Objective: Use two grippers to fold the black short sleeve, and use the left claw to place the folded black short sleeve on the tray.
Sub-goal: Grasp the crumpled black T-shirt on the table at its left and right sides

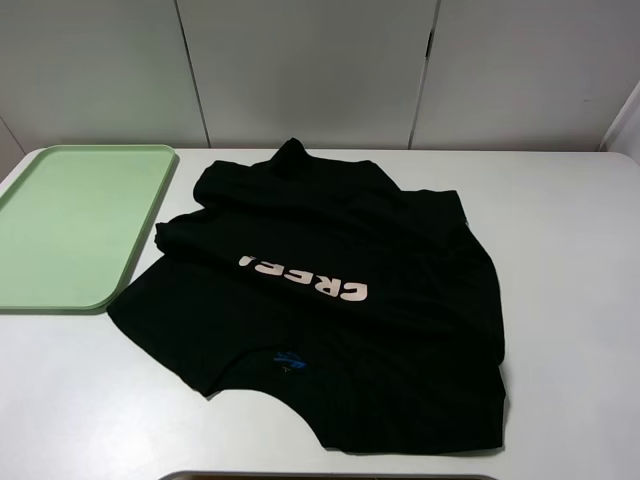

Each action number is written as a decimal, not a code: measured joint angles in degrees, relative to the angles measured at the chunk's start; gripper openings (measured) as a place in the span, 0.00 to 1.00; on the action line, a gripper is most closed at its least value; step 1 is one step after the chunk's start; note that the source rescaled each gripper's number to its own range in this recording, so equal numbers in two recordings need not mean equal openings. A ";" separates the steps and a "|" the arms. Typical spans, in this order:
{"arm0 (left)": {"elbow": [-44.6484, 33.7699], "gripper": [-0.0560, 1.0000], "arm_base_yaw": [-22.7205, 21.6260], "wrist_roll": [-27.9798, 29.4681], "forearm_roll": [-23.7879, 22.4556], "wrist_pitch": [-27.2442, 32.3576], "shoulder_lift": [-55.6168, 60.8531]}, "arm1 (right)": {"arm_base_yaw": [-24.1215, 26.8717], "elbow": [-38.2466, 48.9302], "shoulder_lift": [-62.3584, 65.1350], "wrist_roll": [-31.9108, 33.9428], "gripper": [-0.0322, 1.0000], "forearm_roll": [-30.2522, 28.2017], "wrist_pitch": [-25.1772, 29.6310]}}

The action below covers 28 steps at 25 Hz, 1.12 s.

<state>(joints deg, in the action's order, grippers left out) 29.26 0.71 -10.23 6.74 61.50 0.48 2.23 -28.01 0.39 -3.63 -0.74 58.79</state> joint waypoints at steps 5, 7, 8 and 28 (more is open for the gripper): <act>0.00 1.00 0.00 0.00 0.00 0.00 0.00 | 0.00 0.00 0.00 0.00 0.99 0.00 0.00; 0.00 1.00 0.00 0.00 0.00 0.00 0.00 | 0.00 0.00 0.00 0.00 0.99 0.00 0.00; 0.00 1.00 0.00 0.00 0.00 0.00 0.00 | 0.00 0.00 0.00 0.00 0.99 0.00 0.00; 0.00 1.00 0.00 0.00 0.00 0.00 0.00 | 0.00 0.00 0.00 0.00 0.99 0.00 0.00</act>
<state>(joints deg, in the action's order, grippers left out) 29.26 0.71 -10.23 6.74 61.50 0.48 2.23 -28.01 0.39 -3.63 -0.74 58.79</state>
